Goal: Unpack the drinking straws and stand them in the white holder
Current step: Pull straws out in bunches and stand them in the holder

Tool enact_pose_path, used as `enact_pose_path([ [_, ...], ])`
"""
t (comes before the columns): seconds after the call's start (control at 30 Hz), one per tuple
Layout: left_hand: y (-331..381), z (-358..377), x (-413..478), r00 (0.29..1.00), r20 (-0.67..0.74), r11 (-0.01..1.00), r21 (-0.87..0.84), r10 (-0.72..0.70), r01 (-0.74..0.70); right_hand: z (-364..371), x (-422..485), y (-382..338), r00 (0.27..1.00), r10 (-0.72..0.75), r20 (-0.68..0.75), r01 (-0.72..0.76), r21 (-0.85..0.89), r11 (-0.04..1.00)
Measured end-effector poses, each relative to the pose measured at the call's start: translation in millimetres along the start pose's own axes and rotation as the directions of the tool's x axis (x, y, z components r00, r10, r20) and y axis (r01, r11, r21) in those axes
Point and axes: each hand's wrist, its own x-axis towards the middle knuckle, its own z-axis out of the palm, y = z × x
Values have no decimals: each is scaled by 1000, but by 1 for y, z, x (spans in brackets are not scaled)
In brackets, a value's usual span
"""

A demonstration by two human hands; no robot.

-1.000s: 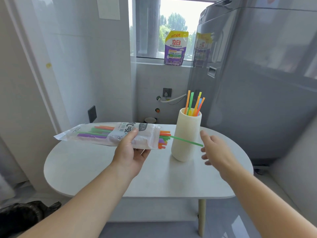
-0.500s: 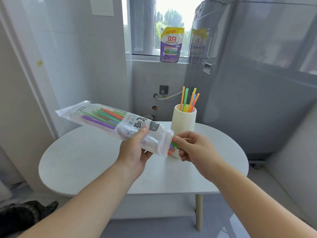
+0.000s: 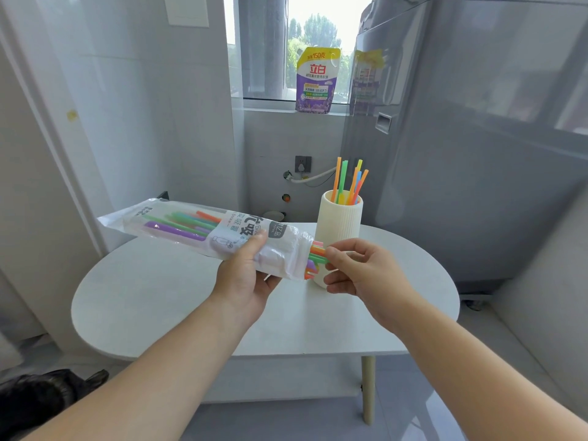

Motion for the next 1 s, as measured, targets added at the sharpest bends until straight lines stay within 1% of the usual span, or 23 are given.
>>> enact_pose_path([
  [0.1, 3, -1, 1, 1000, -4, 1000, -13, 10, -10, -2, 2, -1, 1000, -16, -11, 16, 4, 1000],
  [0.23, 11, -5, 5, 999, -23, 999, -36, 24, -25, -16, 5, -6, 999, 32, 4, -32, 73, 997],
  [0.37, 16, -7, 6, 999, -45, 998, -65, 25, -27, -27, 7, -8, 995, 96, 36, -101, 185, 978],
  [0.53, 14, -6, 7, 998, -52, 997, -67, 22, -25, -25, 7, -8, 992, 106, 73, -120, 228, 966],
  [0.67, 13, -6, 5, 998, -55, 997, -72, 30, -34, -24, 6, -10, 992, 115, 57, -127, 276, 953],
  [0.8, 18, -6, 5, 997, -71, 996, -91, 19, -26, -24, 6, -7, 990, 142, 8, -133, 401, 906],
  [0.87, 21, -6, 4, 997, -73, 994, -107, 8, -15, -22, 4, -3, 989, 148, 11, -137, 442, 886],
  [0.93, 23, -6, 4, 997, -75, 993, -118, 1, -10, -18, 2, 1, 989, 138, 58, -150, 409, 900],
  [1.0, 24, -5, 3, 997, -73, 992, -124, 2, -11, -13, -2, 6, 986, 128, 109, -157, 327, 932],
])
